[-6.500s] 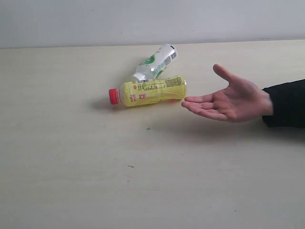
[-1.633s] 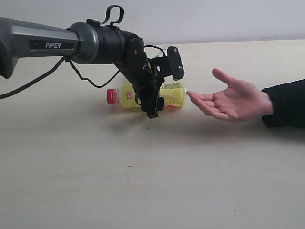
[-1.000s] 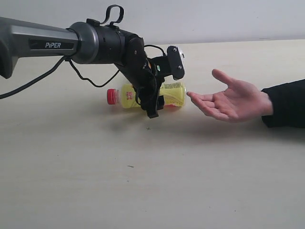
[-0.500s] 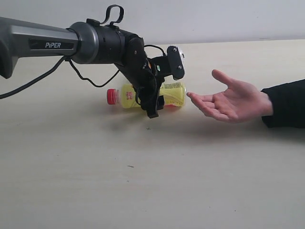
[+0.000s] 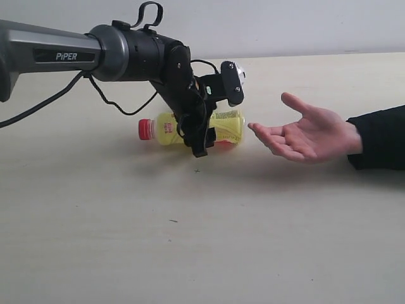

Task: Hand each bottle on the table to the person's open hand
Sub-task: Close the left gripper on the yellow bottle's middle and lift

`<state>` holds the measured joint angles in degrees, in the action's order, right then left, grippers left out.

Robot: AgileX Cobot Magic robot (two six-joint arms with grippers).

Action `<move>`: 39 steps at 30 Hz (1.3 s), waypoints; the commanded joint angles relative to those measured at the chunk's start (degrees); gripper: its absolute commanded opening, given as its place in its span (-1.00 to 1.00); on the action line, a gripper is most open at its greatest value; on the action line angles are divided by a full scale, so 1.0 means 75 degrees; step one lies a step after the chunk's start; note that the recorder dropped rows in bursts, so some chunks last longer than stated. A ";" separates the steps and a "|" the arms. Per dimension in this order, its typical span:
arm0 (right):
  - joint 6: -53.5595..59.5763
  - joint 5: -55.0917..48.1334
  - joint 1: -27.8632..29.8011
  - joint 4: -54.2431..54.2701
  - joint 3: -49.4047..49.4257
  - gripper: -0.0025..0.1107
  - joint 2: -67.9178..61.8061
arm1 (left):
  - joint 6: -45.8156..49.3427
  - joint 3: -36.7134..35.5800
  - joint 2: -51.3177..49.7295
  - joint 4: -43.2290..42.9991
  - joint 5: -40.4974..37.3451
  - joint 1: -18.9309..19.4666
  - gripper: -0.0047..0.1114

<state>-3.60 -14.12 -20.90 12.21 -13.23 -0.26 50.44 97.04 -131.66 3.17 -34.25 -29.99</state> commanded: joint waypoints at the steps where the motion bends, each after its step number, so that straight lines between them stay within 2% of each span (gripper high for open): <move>1: 0.0072 0.0042 0.0030 -0.0023 0.0032 -0.96 0.0035 | -0.0058 0.0025 0.0215 -0.0003 -0.0023 0.0014 -0.74; 20: 0.0072 0.0042 0.0030 -0.0023 0.0032 -0.96 0.0035 | -0.0058 0.0025 0.0290 -0.0003 -0.0352 0.0014 -0.74; 39: 0.0072 0.0042 0.0030 -0.0023 0.0032 -0.96 0.0035 | -0.0221 0.0025 0.0933 -0.0003 -0.0752 0.0014 -0.74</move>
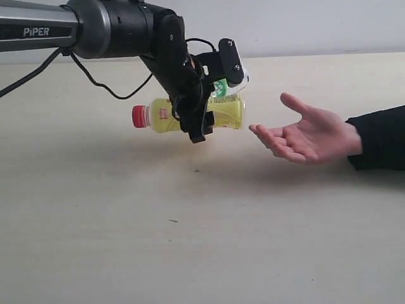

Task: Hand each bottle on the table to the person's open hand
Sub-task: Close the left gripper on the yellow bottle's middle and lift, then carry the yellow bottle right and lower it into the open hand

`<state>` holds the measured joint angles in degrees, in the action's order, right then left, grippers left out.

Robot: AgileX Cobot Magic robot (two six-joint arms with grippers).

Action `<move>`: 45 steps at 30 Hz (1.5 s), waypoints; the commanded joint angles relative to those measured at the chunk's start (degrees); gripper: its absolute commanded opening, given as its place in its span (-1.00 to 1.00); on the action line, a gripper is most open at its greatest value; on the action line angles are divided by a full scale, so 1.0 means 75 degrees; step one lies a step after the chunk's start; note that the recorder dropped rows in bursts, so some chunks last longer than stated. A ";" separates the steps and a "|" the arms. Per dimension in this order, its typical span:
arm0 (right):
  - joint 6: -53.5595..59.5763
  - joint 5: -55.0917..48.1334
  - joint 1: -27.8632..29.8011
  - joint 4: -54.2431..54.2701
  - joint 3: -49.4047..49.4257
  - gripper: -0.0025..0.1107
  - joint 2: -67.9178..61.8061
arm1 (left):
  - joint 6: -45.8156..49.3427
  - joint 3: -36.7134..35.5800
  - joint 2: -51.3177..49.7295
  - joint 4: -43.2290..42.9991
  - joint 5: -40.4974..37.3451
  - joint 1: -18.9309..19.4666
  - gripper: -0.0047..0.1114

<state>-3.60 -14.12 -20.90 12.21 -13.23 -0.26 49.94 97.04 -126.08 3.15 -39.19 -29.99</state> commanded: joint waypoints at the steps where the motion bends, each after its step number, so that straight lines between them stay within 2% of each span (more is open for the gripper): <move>1: 0.0072 0.0042 0.0030 -0.0023 0.0032 -0.96 0.0035 | -0.0272 0.0025 0.0209 0.0001 -0.0094 0.0014 -0.74; 11: 0.0072 0.0042 0.0030 -0.0023 0.0032 -0.96 0.0035 | -0.1790 0.0025 0.0948 0.0001 -0.0169 0.0014 -0.74; 18: 0.0072 0.0042 0.0030 -0.0023 0.0032 -0.96 0.0035 | -0.3402 0.0025 0.1790 0.0001 -0.0574 0.0014 -0.74; 27: 0.0072 0.0042 0.0030 -0.0023 0.0032 -0.96 0.0035 | -0.3670 0.0025 0.2229 0.0001 -0.1369 0.0014 -0.74; 42: 0.0072 0.0042 0.0030 -0.0023 0.0032 -0.96 0.0035 | -0.3747 0.0025 0.2229 0.0001 -0.1384 0.0014 -0.74; 45: 0.0072 0.0042 0.0030 -0.0023 0.0032 -0.96 0.0035 | -0.4163 0.0025 0.2229 0.0001 -0.1326 0.0014 -0.74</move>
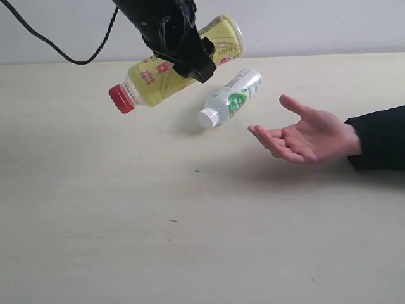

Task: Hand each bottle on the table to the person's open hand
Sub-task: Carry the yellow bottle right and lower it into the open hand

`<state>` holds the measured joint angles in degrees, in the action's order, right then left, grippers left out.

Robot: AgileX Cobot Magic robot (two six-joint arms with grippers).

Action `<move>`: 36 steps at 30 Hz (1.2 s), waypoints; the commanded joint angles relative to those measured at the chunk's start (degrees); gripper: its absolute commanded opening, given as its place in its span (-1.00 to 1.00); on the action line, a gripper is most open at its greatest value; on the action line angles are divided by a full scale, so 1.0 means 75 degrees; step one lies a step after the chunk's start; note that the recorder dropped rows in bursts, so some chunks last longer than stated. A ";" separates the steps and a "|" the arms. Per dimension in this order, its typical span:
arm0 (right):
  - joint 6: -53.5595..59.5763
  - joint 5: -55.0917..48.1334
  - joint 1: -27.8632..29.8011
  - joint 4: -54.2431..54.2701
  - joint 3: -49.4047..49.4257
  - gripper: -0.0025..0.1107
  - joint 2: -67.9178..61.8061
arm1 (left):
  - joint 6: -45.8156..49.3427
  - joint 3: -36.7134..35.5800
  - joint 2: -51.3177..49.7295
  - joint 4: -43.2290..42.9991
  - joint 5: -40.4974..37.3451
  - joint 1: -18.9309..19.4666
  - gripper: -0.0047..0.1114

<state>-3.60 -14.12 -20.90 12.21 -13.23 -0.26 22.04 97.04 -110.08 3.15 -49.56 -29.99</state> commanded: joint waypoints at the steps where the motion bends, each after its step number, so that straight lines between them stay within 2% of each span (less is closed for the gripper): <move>1: 0.0072 0.0042 0.0030 -0.0023 0.0032 -0.96 0.0035 | -0.0582 0.0025 0.0096 0.0001 0.0079 0.0014 -0.74; 5: 0.0072 0.0042 0.0030 -0.0023 0.0032 -0.96 0.0035 | -0.0843 0.0025 0.0096 0.0115 0.0028 0.0014 -0.74; 9: 0.0072 0.0042 0.0030 -0.0023 0.0032 -0.96 0.0035 | -0.0788 0.0025 0.0096 0.0870 -0.0681 0.0014 -0.74; 15: 0.0072 0.0042 0.0030 -0.0023 0.0032 -0.96 0.0035 | -0.0822 0.0025 0.0096 0.3057 -0.0564 -0.0004 -0.75; 18: 0.0072 0.0042 0.0030 -0.0023 0.0032 -0.96 0.0035 | -0.1251 0.0025 0.0096 0.3804 -0.0070 -0.0195 -0.92; 22: 0.0072 0.0042 0.0030 -0.0023 0.0032 -0.96 0.0035 | -0.1651 0.0025 0.0096 0.3841 0.0598 -0.0772 -0.92; 25: 0.0072 0.0042 0.0030 -0.0023 0.0032 -0.96 0.0035 | -0.2657 0.0025 -0.0076 0.3853 0.1544 -0.1442 -0.92; 29: 0.0072 0.0042 0.0030 -0.0023 0.0032 -0.96 0.0035 | -0.3864 0.0025 -0.0387 0.3885 0.2795 -0.2038 -0.92; 33: 0.0072 0.0042 0.0030 -0.0023 0.0032 -0.96 0.0035 | -0.5336 0.0025 -0.0741 0.3903 0.3728 -0.2365 -0.92; 36: 0.0072 0.0042 0.0030 -0.0023 0.0032 -0.96 0.0035 | -0.6431 0.0025 -0.1110 0.3949 0.4524 -0.2408 -0.92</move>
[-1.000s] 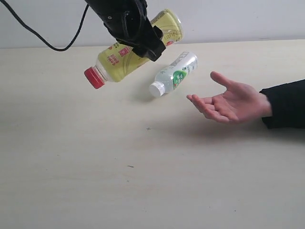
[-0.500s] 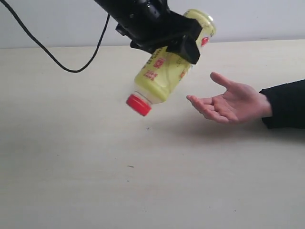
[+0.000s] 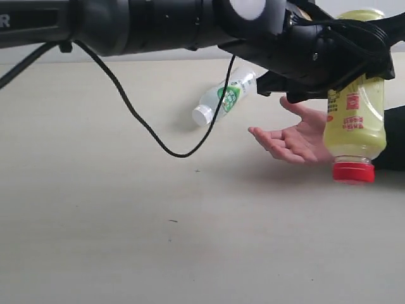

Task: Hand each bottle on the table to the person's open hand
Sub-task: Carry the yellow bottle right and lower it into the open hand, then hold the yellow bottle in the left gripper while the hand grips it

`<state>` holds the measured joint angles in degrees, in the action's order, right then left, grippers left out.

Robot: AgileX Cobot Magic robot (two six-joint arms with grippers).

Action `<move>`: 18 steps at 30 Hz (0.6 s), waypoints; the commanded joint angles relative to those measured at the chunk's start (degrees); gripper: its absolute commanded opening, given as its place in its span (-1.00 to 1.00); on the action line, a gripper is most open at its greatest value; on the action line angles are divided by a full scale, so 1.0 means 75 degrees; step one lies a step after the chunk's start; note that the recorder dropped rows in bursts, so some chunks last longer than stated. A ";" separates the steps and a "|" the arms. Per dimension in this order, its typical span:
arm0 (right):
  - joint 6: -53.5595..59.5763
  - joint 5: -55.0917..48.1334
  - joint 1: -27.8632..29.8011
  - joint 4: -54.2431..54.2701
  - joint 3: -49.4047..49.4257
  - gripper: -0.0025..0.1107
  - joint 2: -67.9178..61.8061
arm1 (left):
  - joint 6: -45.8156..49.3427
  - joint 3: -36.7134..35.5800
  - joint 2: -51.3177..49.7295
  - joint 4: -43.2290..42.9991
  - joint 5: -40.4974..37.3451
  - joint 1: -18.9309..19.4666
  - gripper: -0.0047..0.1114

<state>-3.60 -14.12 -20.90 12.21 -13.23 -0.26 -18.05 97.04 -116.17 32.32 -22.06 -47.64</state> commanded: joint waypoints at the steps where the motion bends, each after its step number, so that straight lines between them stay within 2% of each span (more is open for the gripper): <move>1: 0.0072 0.0042 0.0030 -0.0023 0.0032 -0.96 0.0035 | -0.1376 0.0025 -0.0453 0.0059 0.1097 -0.0054 -0.92; 6: 0.0072 0.0042 0.0030 -0.0023 0.0032 -0.96 0.0035 | -0.2067 0.0025 -0.1029 0.0059 0.1812 -0.0054 -0.92; 18: 0.0072 0.0042 0.0030 -0.0023 0.0032 -0.96 0.0035 | -0.2050 0.0025 -0.1374 -0.0269 0.1799 0.0269 -0.92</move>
<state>-3.60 -14.12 -20.90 12.21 -13.23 -0.26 -33.22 97.04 -126.44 31.43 -9.40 -45.86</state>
